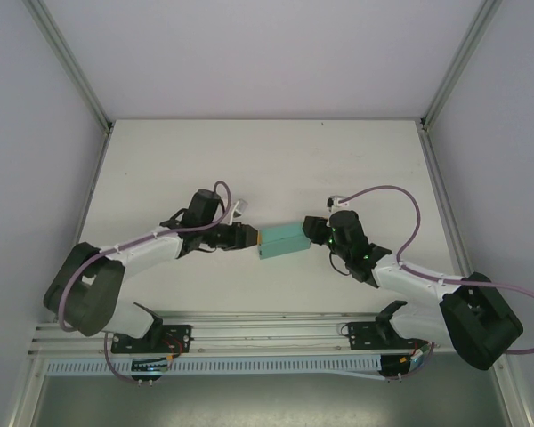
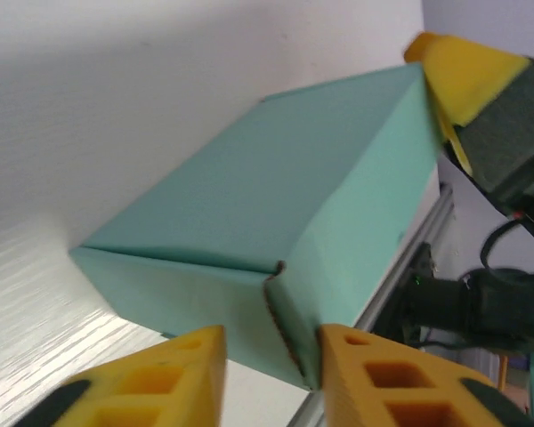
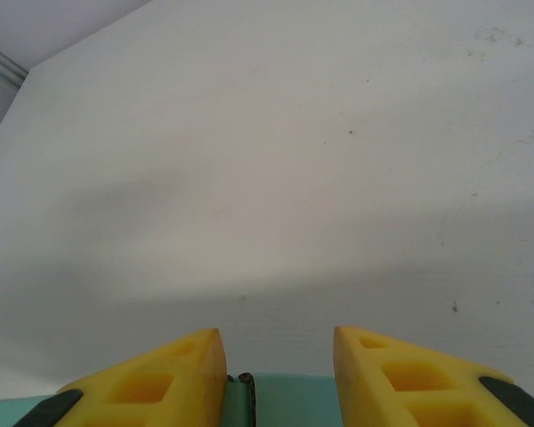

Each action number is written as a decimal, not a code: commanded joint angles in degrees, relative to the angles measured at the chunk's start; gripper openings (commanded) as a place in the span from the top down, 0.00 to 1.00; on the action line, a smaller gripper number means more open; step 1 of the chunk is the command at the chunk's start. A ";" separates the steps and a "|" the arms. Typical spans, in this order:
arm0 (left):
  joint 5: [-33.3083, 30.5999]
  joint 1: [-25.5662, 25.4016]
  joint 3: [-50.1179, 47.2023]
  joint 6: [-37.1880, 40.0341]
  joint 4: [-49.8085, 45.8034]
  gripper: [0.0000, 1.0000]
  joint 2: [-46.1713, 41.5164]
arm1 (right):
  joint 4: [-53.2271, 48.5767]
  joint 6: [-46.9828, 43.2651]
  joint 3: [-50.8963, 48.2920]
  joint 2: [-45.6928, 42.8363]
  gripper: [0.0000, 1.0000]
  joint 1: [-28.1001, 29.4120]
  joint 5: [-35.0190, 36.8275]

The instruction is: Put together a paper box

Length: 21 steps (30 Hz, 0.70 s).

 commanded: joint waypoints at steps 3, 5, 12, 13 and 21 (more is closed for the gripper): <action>-2.38 -0.36 -3.34 3.87 -4.66 0.93 4.67 | -15.00 0.19 -2.13 0.30 0.62 0.60 -2.74; -2.42 -0.40 -3.81 5.34 -5.11 0.90 4.71 | -15.22 0.28 -1.78 -0.93 0.60 0.65 -3.12; -2.73 -0.44 -1.49 9.49 -7.65 0.79 5.56 | -24.79 2.72 6.47 -5.09 0.52 0.24 -2.86; -2.93 -0.39 -0.92 9.87 -8.24 0.79 5.80 | -25.59 2.94 7.53 -5.26 0.51 0.27 -3.00; -2.68 -0.44 1.30 11.13 -9.86 0.76 7.17 | -27.27 4.49 8.35 -6.43 0.46 0.15 -7.41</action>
